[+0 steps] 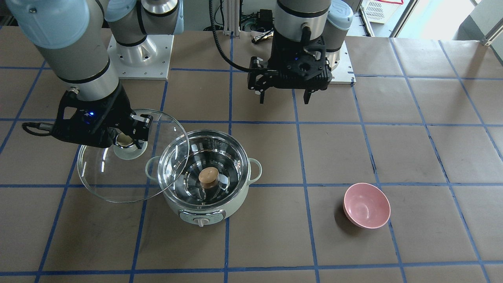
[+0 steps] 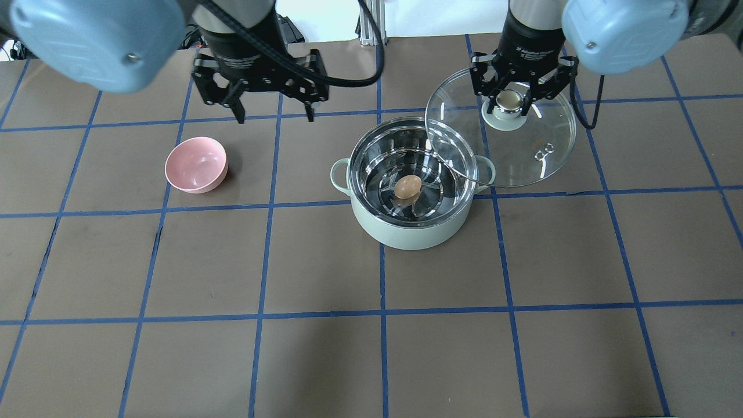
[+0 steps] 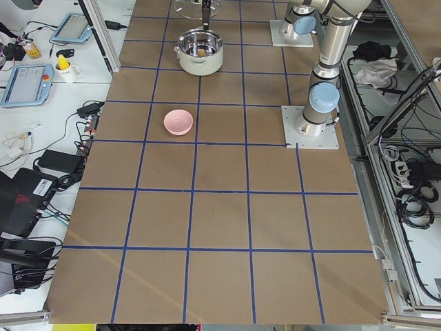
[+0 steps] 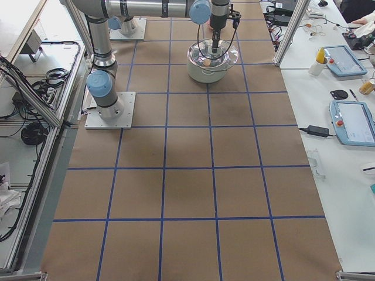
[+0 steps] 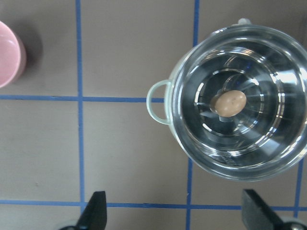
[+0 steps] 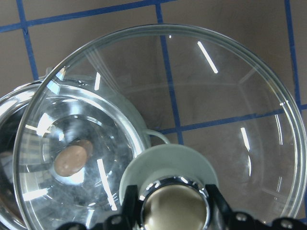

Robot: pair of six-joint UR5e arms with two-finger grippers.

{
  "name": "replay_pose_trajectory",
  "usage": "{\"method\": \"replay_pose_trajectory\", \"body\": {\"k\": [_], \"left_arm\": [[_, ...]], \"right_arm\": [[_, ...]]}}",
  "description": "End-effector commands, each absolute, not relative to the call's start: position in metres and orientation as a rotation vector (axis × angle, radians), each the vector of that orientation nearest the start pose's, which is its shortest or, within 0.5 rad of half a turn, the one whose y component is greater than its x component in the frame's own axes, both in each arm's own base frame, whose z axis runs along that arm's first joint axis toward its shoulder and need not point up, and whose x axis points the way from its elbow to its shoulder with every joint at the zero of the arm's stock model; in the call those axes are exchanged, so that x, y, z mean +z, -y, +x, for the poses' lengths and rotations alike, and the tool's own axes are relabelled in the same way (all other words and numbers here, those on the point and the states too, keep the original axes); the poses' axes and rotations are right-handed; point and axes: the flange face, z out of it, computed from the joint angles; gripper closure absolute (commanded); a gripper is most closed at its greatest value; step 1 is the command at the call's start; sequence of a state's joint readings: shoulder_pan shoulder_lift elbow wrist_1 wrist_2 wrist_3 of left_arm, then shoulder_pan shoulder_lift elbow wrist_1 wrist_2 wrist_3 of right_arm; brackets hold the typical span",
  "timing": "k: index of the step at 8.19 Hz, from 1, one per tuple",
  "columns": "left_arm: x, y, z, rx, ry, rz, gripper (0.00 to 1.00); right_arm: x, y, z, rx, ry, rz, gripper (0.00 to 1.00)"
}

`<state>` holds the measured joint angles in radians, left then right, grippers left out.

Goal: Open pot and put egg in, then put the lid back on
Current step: 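Move the held glass lid over the pot with the right gripper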

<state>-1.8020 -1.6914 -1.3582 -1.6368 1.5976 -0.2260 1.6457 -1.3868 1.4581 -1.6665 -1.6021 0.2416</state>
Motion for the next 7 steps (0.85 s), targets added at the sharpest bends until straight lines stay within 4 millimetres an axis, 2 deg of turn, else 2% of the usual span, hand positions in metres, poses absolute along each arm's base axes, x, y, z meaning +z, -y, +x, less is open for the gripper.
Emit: {"method": "replay_pose_trajectory", "body": {"k": [1, 2, 4, 7], "left_arm": [[0.548, 0.504, -0.162, -0.041, -3.109, 0.012, 0.0], [0.548, 0.508, -0.149, -0.042, -3.107, 0.014, 0.0], [0.55, 0.512, -0.15, -0.08, -3.111, 0.018, 0.0], [0.55, 0.514, -0.149, -0.102, -3.109, 0.027, 0.0]], "right_arm": [[0.424, 0.56, 0.242, -0.063, -3.146, 0.313, 1.0], [0.414, 0.556, 0.274, -0.078, -3.135, 0.322, 1.0], [0.382, 0.567, 0.302, -0.098, -3.115, 0.407, 1.0], [0.372, 0.566, 0.305, -0.082, -3.126, 0.401, 1.0]]}}
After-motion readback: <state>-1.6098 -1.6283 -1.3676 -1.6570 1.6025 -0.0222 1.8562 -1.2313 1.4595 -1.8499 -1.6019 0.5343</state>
